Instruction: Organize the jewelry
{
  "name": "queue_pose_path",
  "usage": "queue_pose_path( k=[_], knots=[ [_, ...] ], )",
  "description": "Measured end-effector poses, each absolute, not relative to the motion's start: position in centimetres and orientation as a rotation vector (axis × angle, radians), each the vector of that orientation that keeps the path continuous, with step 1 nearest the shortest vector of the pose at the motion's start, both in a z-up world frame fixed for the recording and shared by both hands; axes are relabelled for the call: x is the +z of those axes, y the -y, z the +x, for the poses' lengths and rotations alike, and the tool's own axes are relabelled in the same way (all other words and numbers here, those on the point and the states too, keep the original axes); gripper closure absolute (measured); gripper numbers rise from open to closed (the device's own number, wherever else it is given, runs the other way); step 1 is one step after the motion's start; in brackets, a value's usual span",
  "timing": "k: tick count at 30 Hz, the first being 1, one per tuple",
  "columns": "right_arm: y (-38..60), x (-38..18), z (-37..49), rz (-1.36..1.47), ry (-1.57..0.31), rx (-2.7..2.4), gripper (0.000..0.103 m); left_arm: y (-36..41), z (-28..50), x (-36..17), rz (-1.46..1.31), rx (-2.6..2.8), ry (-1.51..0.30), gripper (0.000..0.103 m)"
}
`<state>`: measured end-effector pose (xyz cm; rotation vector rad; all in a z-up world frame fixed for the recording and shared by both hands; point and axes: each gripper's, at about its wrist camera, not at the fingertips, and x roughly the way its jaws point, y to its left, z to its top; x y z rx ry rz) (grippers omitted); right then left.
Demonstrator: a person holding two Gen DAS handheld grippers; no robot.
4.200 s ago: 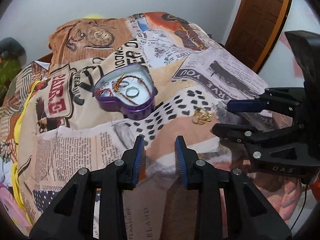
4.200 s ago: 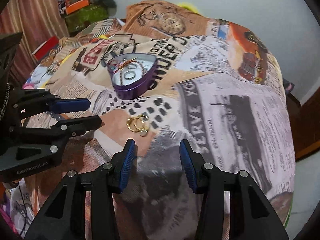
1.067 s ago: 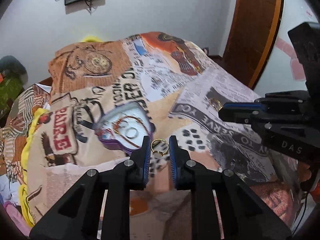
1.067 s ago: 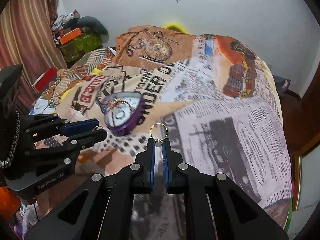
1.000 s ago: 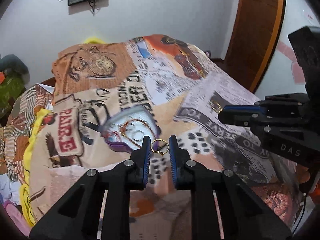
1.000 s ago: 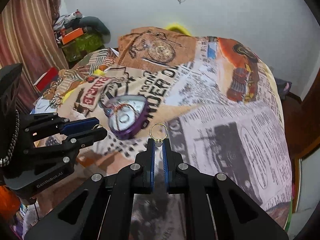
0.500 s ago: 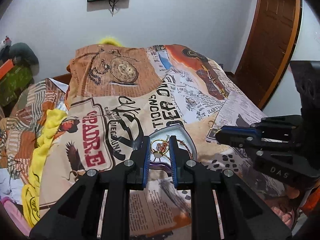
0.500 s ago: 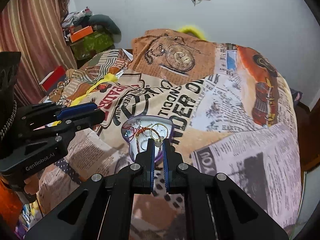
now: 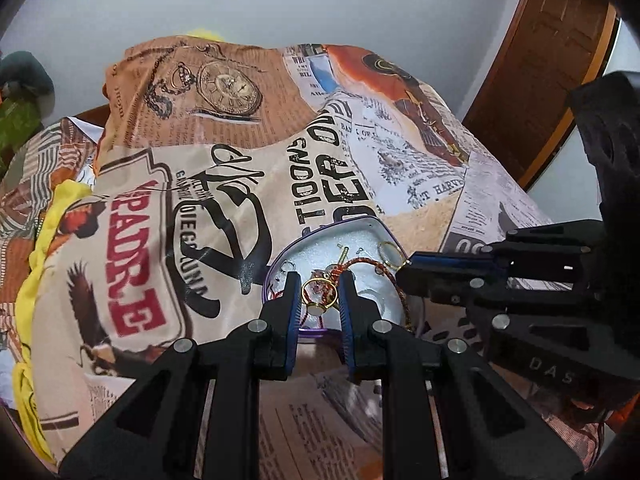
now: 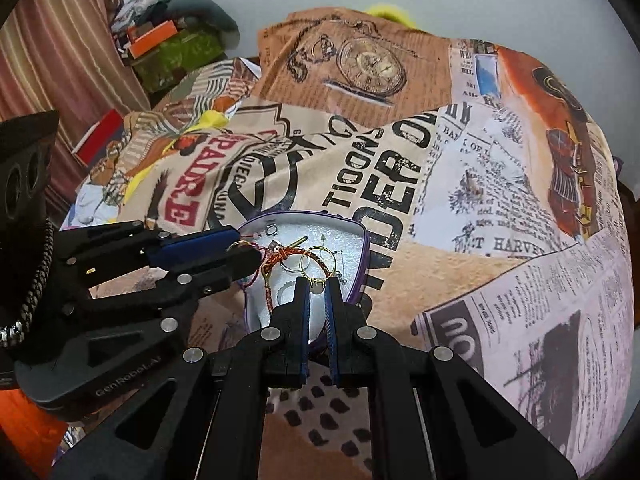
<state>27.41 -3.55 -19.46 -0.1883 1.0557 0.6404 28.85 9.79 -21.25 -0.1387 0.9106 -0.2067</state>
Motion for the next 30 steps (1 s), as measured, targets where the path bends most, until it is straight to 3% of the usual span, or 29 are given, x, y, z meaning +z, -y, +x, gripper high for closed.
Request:
queue_pose_path(
  k=[11,19,23,30],
  knots=[
    [3.1,-20.6,27.7,-0.222,-1.055,0.627,0.096,-10.1,28.5,-21.5,-0.138,-0.216,-0.912,0.085],
    [2.7,-19.7,27.2,-0.267,-1.023,0.619,0.096,-10.6,27.9,-19.9,-0.131,-0.175,-0.895,0.079],
    [2.7,-19.2,26.9,-0.288,-1.006,0.589,0.077,-11.0,26.8,-18.0,-0.140,-0.149,-0.851,0.071],
    [3.7,-16.3,25.2,-0.256,-0.943,0.577,0.076,-11.3,23.7,-13.4,-0.150,-0.141,-0.763,0.071]
  ],
)
